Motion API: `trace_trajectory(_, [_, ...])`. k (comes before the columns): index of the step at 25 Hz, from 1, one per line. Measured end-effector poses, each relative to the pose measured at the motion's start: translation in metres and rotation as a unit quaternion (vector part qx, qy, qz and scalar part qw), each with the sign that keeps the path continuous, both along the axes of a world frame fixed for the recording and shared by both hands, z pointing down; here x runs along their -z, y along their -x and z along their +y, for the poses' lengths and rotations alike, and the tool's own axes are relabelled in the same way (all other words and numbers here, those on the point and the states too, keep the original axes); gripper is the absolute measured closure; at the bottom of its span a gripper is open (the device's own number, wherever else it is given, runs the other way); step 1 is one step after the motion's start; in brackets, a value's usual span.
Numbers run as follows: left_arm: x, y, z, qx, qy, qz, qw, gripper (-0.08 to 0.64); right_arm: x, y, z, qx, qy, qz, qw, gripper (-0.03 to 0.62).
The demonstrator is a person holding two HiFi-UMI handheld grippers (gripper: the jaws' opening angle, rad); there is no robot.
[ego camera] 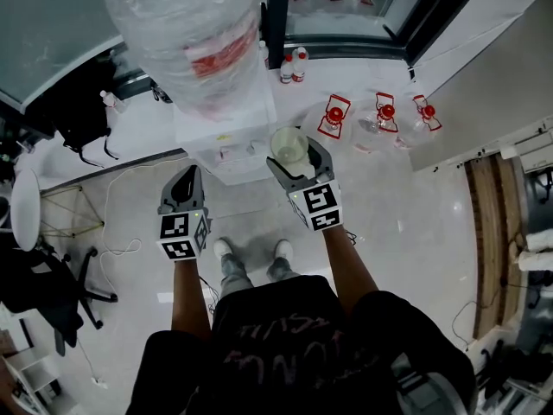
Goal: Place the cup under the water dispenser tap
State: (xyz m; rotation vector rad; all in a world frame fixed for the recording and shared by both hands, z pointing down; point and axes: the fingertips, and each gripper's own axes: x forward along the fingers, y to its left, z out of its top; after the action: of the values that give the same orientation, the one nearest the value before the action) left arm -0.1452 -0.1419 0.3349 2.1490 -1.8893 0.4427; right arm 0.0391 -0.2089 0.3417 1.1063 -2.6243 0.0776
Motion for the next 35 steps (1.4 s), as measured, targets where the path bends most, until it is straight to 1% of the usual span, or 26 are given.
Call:
trace_trajectory(5, [-0.008,0.005,-0.008,-0.014,0.001,0.007,0.9999,0.55,-0.01,0.01,0.0,-0.009,0.006,0.004,1.0,0.227])
trace_trajectory(14, [-0.031,0.019,-0.02,-0.023,0.008,0.014,0.9996,0.549,-0.028,0.028,-0.007,-0.018,0.025,-0.003,1.0,0.227])
trace_trajectory(21, [-0.062,0.02,-0.025,-0.032,0.021,0.019,0.9991,0.55,-0.061,0.03,-0.006,-0.022,0.041,0.011,0.999,0.227])
trace_trajectory(25, [-0.081,0.02,-0.029,-0.034,0.025,0.023,0.9988,0.549,-0.082,0.032,-0.006,-0.025,0.053,0.011,0.998,0.227])
trace_trajectory(35, [-0.144,0.026,-0.034,-0.033,0.045,0.034,0.9979,0.551,-0.144,0.04,-0.008,-0.018,0.064,0.024,0.997,0.227])
